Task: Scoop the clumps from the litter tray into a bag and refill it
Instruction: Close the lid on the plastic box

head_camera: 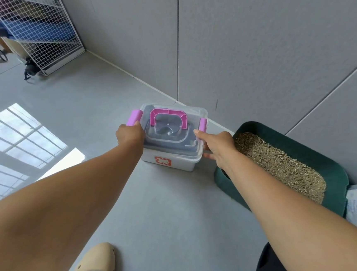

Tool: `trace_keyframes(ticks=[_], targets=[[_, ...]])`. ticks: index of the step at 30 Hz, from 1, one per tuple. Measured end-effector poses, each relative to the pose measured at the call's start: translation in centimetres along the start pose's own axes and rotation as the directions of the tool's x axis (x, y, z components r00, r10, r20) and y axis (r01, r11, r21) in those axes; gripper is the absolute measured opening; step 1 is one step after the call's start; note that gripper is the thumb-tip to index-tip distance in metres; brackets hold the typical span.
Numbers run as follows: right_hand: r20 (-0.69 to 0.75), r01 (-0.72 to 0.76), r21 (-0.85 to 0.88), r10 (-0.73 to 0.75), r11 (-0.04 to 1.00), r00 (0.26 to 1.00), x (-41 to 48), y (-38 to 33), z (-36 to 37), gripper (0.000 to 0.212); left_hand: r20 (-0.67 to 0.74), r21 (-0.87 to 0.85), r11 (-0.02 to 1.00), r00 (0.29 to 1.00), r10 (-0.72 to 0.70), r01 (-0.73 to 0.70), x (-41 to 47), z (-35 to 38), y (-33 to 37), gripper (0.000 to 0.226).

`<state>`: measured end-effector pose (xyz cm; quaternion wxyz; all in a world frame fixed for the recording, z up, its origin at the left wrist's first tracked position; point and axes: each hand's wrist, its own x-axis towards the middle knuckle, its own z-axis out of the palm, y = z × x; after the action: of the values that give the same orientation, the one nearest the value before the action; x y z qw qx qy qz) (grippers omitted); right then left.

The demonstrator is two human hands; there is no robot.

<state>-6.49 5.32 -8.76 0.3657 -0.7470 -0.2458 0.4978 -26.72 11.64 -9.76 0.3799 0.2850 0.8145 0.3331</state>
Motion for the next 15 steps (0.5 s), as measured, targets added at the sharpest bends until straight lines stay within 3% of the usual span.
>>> trace_keyframes(ticks=[8, 15], targets=[[-0.066, 0.032, -0.217, -0.048, 0.976, 0.997, 0.03, 0.01, 0.68, 0.055, -0.020, 0.105, 0.994, 1.000, -0.006, 0.009, -0.56, 0.35, 0.65, 0.047], [-0.085, 0.005, -0.285, -0.030, 0.959, 0.996, 0.14, 0.51, 0.92, 0.050, -0.049, 0.122, 0.992, 0.998, 0.039, -0.033, -0.95, 0.57, 0.81, 0.044]])
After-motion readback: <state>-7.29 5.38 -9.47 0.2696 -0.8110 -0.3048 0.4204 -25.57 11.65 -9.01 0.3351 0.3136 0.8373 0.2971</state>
